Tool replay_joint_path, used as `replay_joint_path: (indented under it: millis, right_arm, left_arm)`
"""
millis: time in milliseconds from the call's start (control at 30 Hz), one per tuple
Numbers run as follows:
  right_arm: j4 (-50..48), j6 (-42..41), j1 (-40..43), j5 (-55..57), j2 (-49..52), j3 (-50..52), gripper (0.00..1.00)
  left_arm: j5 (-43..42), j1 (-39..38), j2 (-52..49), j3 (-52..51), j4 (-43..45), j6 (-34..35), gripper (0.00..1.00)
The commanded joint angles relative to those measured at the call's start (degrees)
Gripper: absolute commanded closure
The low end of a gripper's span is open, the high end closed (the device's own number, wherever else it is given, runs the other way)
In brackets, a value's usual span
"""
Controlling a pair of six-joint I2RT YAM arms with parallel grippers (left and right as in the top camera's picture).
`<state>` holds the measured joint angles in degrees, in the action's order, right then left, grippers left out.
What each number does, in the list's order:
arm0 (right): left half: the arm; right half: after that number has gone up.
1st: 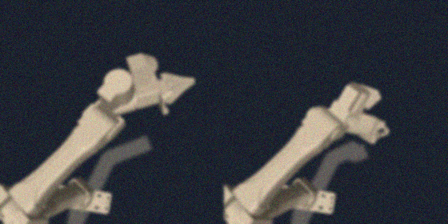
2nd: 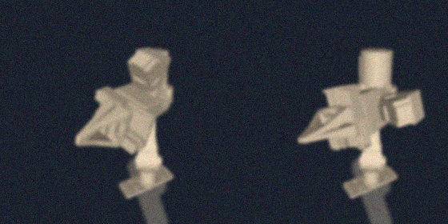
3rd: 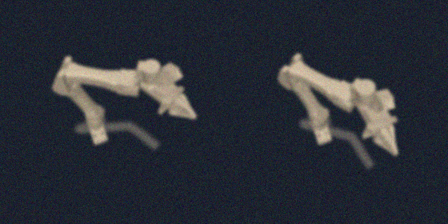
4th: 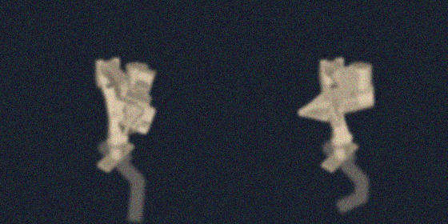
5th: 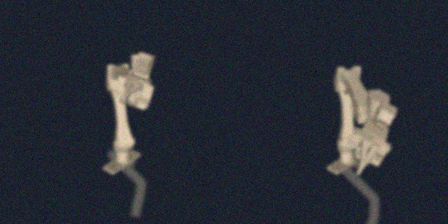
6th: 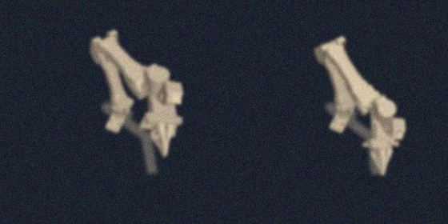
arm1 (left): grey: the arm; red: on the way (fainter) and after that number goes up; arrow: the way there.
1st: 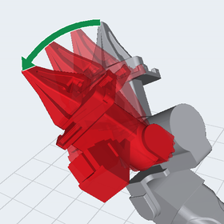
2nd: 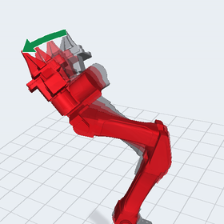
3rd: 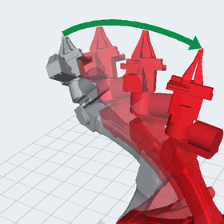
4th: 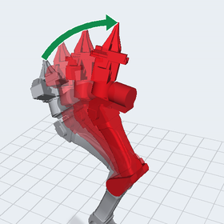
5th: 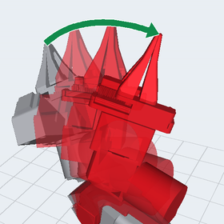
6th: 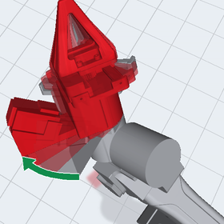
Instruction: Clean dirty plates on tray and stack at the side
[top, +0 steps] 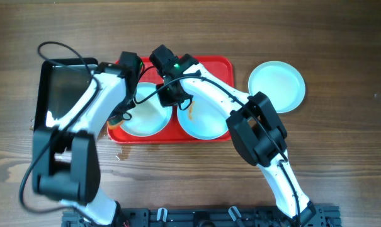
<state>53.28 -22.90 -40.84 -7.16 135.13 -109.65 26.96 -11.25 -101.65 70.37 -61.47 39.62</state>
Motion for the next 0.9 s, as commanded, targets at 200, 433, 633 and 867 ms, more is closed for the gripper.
replay_joint_path:
  millis: [200, 433, 633, 867]
  right_arm:
    - [0.5, 2.9, 0.4, 19.7, -9.9, 0.1, 0.96]
    - [-1.7, 16.8, 0.1, 36.1, -21.3, 0.1, 0.96]
    - [-2.4, 24.4, -1.9, 47.2, -27.4, 0.1, 0.96]
    - [-3.6, 31.2, -7.3, 61.4, -28.0, 0.1, 0.96]
  left_arm:
    - [-25.9, 0.1, 16.0, 1.4, 0.0, -7.3, 0.96]
    - [-27.2, 0.1, 16.4, 0.8, -2.9, -7.8, 0.96]
    - [-27.1, 0.2, 16.5, 0.8, -4.5, -7.9, 0.96]
    - [-27.1, 0.2, 16.5, 0.8, -5.3, -7.9, 0.96]
